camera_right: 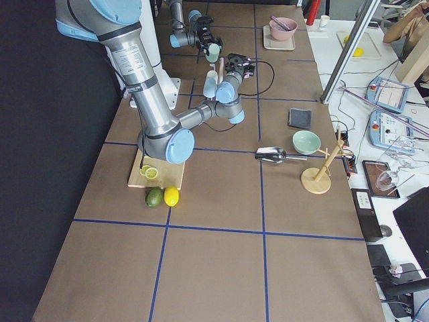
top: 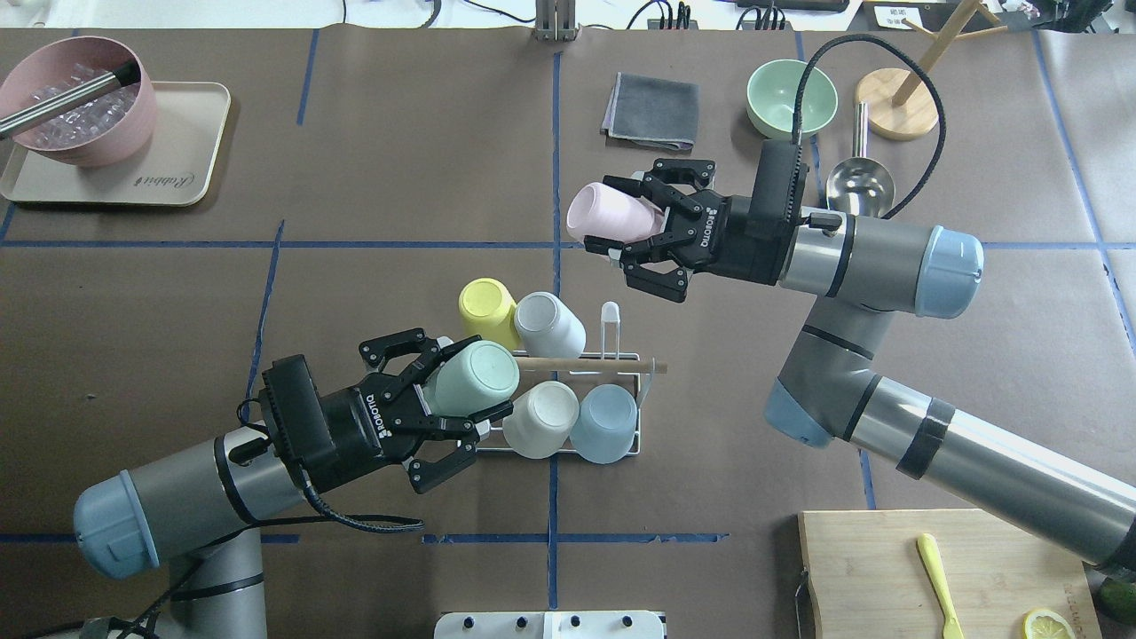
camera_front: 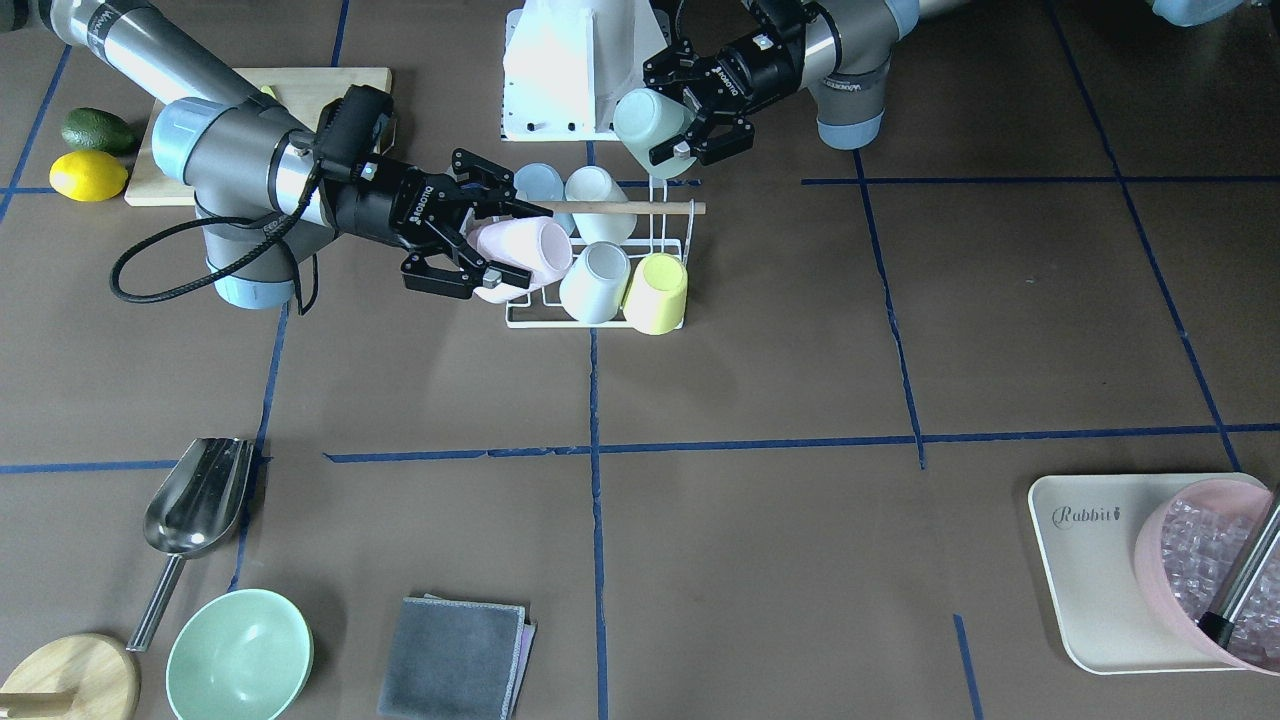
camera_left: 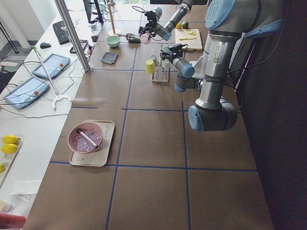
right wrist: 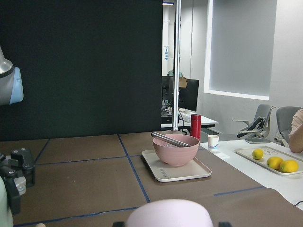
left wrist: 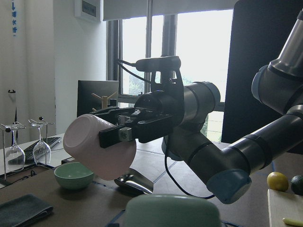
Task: Place cup on cup holder
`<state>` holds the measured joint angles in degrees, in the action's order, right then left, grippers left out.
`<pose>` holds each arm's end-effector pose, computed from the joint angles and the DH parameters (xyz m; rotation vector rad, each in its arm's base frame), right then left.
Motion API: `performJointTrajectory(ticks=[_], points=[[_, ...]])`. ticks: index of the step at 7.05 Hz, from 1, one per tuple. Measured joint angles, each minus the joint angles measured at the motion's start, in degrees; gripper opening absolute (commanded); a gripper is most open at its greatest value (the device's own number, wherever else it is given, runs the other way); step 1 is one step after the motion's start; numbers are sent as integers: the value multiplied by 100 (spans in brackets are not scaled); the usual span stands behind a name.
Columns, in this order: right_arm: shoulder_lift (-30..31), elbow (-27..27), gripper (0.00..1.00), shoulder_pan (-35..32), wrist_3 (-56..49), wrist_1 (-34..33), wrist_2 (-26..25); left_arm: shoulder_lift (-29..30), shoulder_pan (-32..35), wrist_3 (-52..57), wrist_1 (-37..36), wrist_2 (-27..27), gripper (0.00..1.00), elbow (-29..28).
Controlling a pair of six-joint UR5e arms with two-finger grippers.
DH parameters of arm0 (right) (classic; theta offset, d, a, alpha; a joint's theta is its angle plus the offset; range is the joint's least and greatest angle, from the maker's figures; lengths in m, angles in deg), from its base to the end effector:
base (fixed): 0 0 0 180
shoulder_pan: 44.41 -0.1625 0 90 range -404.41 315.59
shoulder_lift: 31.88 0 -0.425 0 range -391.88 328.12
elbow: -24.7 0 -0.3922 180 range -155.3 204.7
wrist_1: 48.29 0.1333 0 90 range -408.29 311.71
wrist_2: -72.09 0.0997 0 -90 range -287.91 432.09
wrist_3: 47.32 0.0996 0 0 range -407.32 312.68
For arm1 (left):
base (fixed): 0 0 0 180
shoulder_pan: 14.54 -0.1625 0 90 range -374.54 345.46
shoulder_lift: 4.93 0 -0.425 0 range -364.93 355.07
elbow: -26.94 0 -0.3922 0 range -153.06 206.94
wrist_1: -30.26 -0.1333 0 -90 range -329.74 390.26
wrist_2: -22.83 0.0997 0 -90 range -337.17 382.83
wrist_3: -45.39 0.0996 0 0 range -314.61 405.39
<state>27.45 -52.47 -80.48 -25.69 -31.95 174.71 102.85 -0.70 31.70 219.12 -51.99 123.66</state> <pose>-0.4310 -0.4520 0.2708 1.6611 -1.4507 -0.5582 0.4591 -0.2773 0.2684 1.6280 1.4061 0.3551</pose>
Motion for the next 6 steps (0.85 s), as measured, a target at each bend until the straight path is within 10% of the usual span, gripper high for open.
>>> performJointTrajectory(ticks=[6], points=[[-192,411,0,513,-245,80,-253,49,-61,-11,52,113,9,-311]])
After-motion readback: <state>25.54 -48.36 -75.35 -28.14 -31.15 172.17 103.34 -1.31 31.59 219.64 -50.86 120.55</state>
